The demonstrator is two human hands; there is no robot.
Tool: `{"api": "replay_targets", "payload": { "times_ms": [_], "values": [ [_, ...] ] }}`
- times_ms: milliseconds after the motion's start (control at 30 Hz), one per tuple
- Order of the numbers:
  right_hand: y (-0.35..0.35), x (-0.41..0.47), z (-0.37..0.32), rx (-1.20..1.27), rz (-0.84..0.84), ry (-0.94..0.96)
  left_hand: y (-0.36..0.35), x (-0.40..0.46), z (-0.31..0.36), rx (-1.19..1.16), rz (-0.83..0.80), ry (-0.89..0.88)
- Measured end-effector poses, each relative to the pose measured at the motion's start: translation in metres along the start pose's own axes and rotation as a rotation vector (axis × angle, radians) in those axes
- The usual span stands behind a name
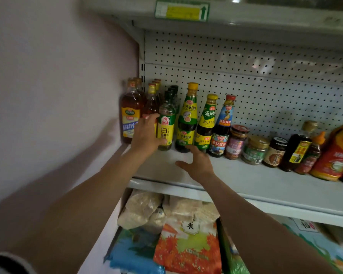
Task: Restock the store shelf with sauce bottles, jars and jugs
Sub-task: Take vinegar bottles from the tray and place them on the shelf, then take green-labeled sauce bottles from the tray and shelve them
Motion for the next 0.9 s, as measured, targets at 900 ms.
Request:
{"api": "replay_targets", "payload": {
  "times_ms": [900],
  "values": [
    [-0.059,-0.242,0.086,-0.142,-0.608,0.282,0.005,-0.364,-0.123,0.496,-0.292,0.446]
  ]
}}
Point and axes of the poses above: each hand's wrist, its own x-axis towards the middle knuckle, its own y-axis out of the back of the hand, z = x × y, the point moved 7 cm from there along x, towards the middle knuckle, and after that the axes turned 11 degrees about z, right-handed, at the moved point
